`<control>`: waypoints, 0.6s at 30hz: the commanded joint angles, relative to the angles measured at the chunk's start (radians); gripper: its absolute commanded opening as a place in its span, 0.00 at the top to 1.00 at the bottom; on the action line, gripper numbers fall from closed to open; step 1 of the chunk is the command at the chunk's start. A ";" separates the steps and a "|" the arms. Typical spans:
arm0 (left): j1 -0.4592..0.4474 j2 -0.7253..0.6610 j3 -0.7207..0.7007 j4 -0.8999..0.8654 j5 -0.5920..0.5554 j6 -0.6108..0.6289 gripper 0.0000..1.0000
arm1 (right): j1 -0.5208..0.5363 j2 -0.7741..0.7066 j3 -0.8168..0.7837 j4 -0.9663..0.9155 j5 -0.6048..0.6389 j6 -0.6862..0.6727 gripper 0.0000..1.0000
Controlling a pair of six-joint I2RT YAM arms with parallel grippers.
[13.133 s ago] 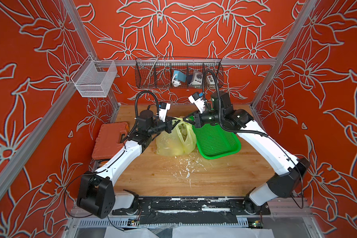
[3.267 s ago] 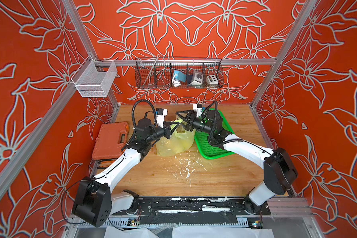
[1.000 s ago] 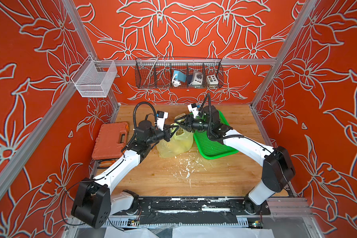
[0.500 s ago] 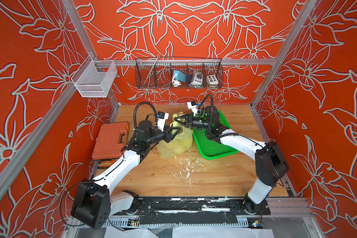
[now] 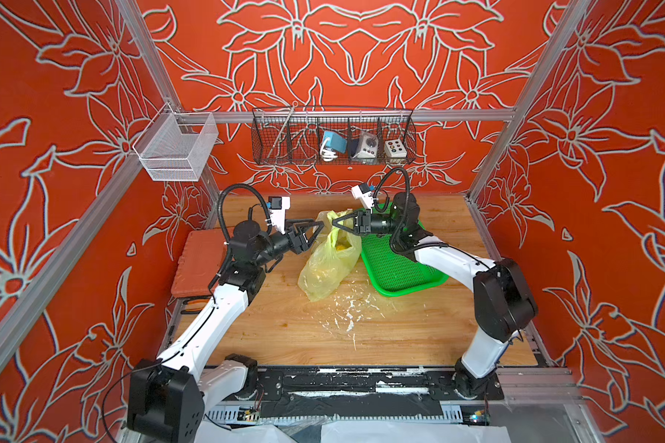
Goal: Place the pears into plastic bags & tie knots
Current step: Tie the plastic bag at the center of the board.
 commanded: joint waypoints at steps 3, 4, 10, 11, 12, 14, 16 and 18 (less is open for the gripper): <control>0.000 0.102 0.067 0.074 0.085 -0.117 0.39 | 0.001 -0.035 0.024 -0.148 -0.087 -0.184 1.00; -0.003 0.111 0.070 0.083 0.087 -0.124 0.39 | 0.001 -0.036 0.021 -0.148 -0.087 -0.186 1.00; -0.029 0.168 0.099 0.067 0.112 -0.125 0.40 | 0.001 -0.040 0.011 -0.150 -0.083 -0.191 1.00; -0.037 0.174 0.102 0.063 0.114 -0.123 0.40 | 0.001 -0.040 0.011 -0.151 -0.084 -0.193 1.00; -0.043 0.182 0.105 0.058 0.112 -0.120 0.40 | 0.002 -0.041 0.012 -0.151 -0.084 -0.191 1.00; -0.053 0.193 0.107 0.057 0.107 -0.119 0.42 | 0.002 -0.043 0.012 -0.150 -0.084 -0.193 1.00; -0.058 0.202 0.107 0.061 0.101 -0.120 0.42 | 0.000 -0.044 0.014 -0.148 -0.089 -0.193 1.00; -0.059 0.206 0.106 0.063 0.093 -0.119 0.43 | 0.001 -0.048 0.014 -0.148 -0.091 -0.194 1.00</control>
